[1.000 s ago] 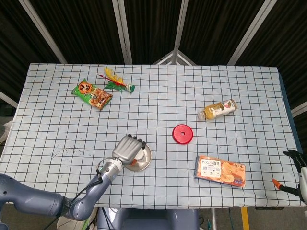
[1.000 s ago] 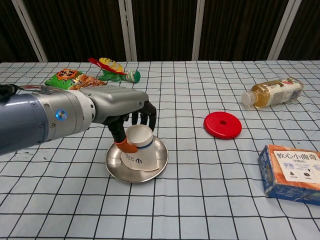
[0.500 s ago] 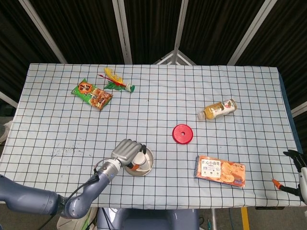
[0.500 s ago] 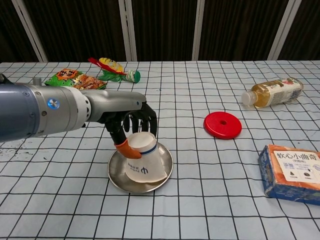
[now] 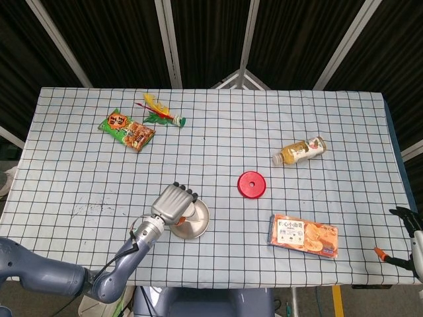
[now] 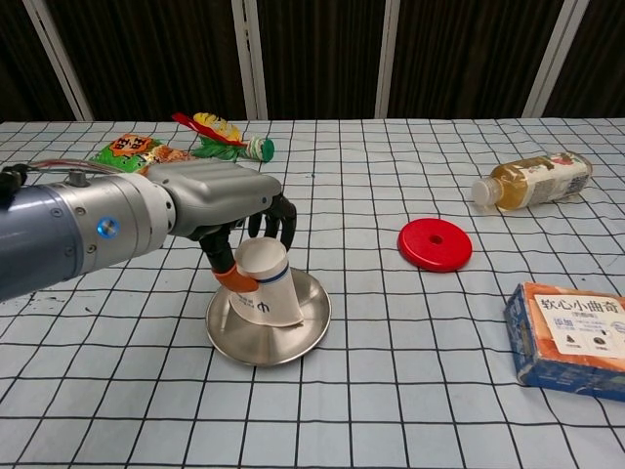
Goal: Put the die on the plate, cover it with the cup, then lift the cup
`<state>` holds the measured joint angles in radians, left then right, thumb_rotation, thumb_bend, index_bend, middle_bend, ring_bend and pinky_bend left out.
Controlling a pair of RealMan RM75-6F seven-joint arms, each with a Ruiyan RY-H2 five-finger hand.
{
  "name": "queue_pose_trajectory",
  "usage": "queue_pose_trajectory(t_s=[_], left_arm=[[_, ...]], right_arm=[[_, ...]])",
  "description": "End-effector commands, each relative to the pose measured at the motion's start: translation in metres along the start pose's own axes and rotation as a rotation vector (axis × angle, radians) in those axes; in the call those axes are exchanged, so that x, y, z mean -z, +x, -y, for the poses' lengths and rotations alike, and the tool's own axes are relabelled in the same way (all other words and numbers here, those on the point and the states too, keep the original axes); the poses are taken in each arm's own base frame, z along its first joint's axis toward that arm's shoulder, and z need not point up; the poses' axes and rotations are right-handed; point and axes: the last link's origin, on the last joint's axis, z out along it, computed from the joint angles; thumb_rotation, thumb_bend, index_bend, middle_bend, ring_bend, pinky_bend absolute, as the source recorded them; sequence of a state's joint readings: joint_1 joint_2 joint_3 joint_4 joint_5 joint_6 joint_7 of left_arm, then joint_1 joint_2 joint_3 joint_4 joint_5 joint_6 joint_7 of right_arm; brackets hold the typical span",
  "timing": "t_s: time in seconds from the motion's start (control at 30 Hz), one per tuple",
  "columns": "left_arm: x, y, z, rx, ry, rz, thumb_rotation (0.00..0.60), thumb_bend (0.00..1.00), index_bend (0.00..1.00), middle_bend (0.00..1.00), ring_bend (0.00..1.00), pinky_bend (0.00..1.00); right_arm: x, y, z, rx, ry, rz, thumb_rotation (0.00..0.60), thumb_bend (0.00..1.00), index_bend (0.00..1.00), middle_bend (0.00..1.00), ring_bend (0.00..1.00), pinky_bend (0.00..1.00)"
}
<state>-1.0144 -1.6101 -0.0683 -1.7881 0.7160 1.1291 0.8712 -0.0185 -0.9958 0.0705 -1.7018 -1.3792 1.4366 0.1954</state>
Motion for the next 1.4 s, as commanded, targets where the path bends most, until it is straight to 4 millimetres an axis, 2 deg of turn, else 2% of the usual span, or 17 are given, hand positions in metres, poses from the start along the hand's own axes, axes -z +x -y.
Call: queue_pose_trajectory(t_s=[0.03, 0.3, 0.6, 0.73, 0.87, 1.17, 1.4], left_arm=[[-0.001, -0.001, -0.001, -0.040, -0.005, -0.033, 0.600, 0.51, 0.50, 0.46, 0.34, 0.31], [-0.003, -0.004, 0.002, -0.105, -0.008, -0.094, 0.600, 0.51, 0.51, 0.46, 0.34, 0.31], [-0.004, -0.011, 0.002, -0.086, -0.038, -0.095, 0.600, 0.51, 0.51, 0.46, 0.34, 0.31], [-0.002, -0.011, 0.000, -0.048, -0.054, -0.087, 0.600, 0.51, 0.51, 0.46, 0.34, 0.31], [0.004, -0.008, -0.003, 0.067, -0.096, -0.063, 0.600, 0.51, 0.51, 0.46, 0.34, 0.31], [0.021, -0.005, 0.009, 0.239, -0.104, 0.073, 0.600, 0.51, 0.51, 0.46, 0.34, 0.30], [0.026, -0.005, 0.019, 0.214, -0.090, 0.110, 0.600, 0.51, 0.51, 0.46, 0.34, 0.30]], right_arm=[[0.000, 0.000, 0.000, -0.001, -0.001, 0.001, 0.600, 0.10, 0.24, 0.19, 0.15, 0.00], [0.001, 0.001, -0.001, -0.002, -0.007, 0.003, 0.600, 0.10, 0.24, 0.19, 0.15, 0.00], [0.001, 0.000, -0.001, -0.004, -0.009, 0.008, 0.600, 0.10, 0.24, 0.19, 0.15, 0.00], [0.000, 0.000, -0.001, -0.003, -0.008, 0.008, 0.600, 0.10, 0.24, 0.19, 0.15, 0.00], [0.000, 0.000, 0.000, -0.002, -0.007, 0.009, 0.600, 0.10, 0.24, 0.19, 0.15, 0.00], [0.000, 0.001, 0.000, -0.005, -0.008, 0.004, 0.600, 0.10, 0.24, 0.19, 0.15, 0.00], [0.000, 0.000, 0.000, -0.006, -0.007, 0.008, 0.600, 0.10, 0.24, 0.19, 0.15, 0.00]])
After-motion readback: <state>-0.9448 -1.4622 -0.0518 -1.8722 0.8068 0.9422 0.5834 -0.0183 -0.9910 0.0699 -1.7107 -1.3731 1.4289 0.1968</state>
